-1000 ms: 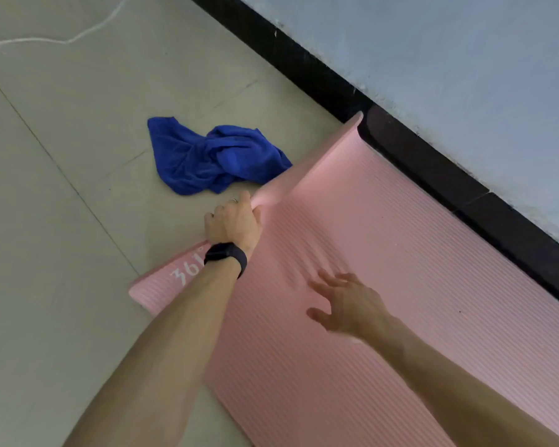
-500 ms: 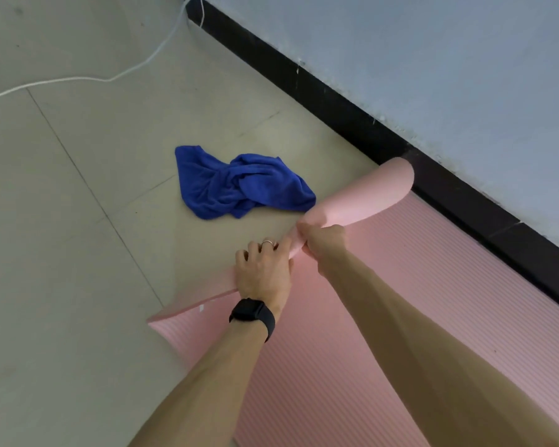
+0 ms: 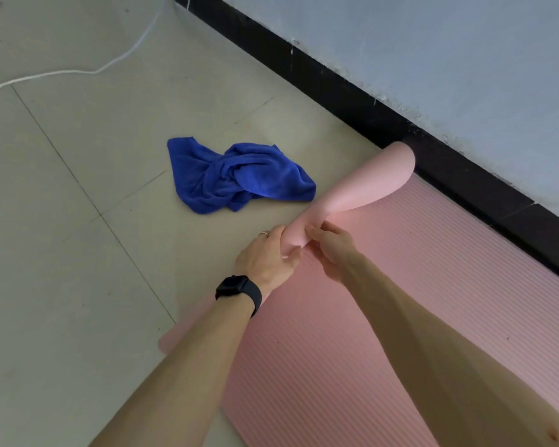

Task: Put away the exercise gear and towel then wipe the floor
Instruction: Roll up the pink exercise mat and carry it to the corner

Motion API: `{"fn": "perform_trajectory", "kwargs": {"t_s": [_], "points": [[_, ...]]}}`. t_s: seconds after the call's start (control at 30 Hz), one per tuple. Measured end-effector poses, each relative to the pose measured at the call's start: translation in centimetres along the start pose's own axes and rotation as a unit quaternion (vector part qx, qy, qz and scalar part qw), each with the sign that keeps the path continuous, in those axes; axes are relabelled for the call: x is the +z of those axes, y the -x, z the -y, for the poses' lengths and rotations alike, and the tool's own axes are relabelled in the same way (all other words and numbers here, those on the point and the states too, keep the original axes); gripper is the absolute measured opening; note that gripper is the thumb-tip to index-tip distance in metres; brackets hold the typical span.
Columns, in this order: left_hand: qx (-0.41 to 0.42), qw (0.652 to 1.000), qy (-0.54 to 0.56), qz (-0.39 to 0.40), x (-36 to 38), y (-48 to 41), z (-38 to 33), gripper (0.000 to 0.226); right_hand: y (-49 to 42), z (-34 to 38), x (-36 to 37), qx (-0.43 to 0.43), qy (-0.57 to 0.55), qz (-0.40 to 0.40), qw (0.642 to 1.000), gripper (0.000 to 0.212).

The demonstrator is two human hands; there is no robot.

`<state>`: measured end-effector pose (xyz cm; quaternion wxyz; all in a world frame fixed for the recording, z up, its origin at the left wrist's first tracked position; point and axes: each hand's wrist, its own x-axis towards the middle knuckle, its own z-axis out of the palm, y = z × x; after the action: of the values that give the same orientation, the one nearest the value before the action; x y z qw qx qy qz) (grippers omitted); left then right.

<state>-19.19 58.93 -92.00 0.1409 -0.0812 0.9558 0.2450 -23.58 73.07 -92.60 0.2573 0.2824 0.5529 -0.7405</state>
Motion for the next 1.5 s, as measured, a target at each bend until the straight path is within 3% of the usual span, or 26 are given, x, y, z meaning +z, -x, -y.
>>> {"fn": "perform_trajectory", "kwargs": {"t_s": [0.13, 0.33, 0.4, 0.47, 0.53, 0.63, 0.77, 0.83, 0.9, 0.97, 1.03, 1.1, 1.17, 1.23, 1.27, 1.33, 1.43, 1.5], "points": [[-0.012, 1.0, -0.014, -0.017, 0.7, -0.4, -0.1, 0.055, -1.0, 0.1, -0.1, -0.004, 0.136, -0.057, 0.989, 0.032], [0.033, 0.98, -0.138, -0.142, 3.9, 2.1, -1.5, 0.053, 0.9, -1.4, -1.1, -0.056, 0.322, -0.225, 0.918, 0.031], [0.055, 0.962, -0.198, -0.182, 5.4, 3.1, -2.0, 0.054, 1.7, -2.2, -2.7, -0.083, 0.337, -0.265, 0.9, 0.027], [0.072, 0.95, -0.225, -0.205, 6.8, 3.8, -2.4, 0.057, 2.1, -2.6, -3.6, -0.094, 0.303, -0.253, 0.914, 0.028], [0.08, 0.948, -0.226, -0.209, 7.5, 4.3, -2.6, 0.06, 2.0, -2.3, -3.6, -0.09, 0.279, -0.224, 0.929, 0.046], [0.076, 0.958, -0.209, -0.178, 7.5, 5.2, -3.1, 0.062, 1.7, -1.4, -3.6, -0.095, 0.322, -0.217, 0.917, 0.057], [0.078, 0.982, -0.14, -0.102, 4.4, 5.3, -3.9, 0.047, 1.9, -2.4, -4.2, -0.079, 0.315, -0.231, 0.917, 0.037], [0.04, 0.992, -0.109, -0.05, 2.5, 3.8, -3.6, 0.054, 2.6, -2.9, -3.9, -0.074, 0.293, -0.253, 0.919, 0.035], [-0.017, 0.995, -0.094, 0.008, 1.5, 2.6, -3.3, 0.073, 3.3, -2.9, -3.9, -0.045, 0.289, -0.276, 0.916, 0.043], [-0.041, 0.996, -0.066, 0.052, 1.6, 2.5, -3.3, 0.064, 3.9, -2.7, -4.4, 0.001, 0.298, -0.28, 0.913, 0.058], [-0.037, 0.998, -0.04, 0.028, 2.3, 3.8, -3.7, 0.053, 5.0, -2.6, -5.0, -0.002, 0.329, -0.281, 0.901, 0.068], [0.009, 0.996, -0.083, -0.04, 3.7, 5.9, -4.5, 0.053, 6.5, -3.1, -5.6, -0.13, 0.42, -0.281, 0.853, 0.06], [0.064, 0.983, -0.153, -0.083, 5.9, 8.2, -5.4, 0.054, 8.0, -3.8, -6.8, -0.288, 0.558, -0.243, 0.739, 0.057], [0.077, 0.978, -0.174, -0.091, 7.7, 9.6, -6.0, 0.059, 8.8, -4.6, -8.6, -0.352, 0.661, -0.155, 0.645, 0.064], [0.077, 0.978, -0.17, -0.09, 8.2, 10.1, -6.0, 0.061, 9.1, -5.0, -9.6, -0.342, 0.696, -0.112, 0.622, 0.067], [0.103, 0.977, -0.163, -0.085, 8.2, 11.0, -6.1, 0.061, 9.8, -5.9, -11.6, -0.289, 0.734, -0.071, 0.611, 0.074], [0.176, 0.972, -0.128, -0.087, 6.6, 12.3, -6.6, 0.045, 11.0, -7.2, -13.4, -0.276, 0.732, -0.084, 0.617, 0.081], [0.178, 0.977, -0.078, -0.088, 5.0, 12.1, -6.5, 0.041, 11.6, -7.9, -14.1, -0.26, 0.733, -0.084, 0.623, 0.087]]}}
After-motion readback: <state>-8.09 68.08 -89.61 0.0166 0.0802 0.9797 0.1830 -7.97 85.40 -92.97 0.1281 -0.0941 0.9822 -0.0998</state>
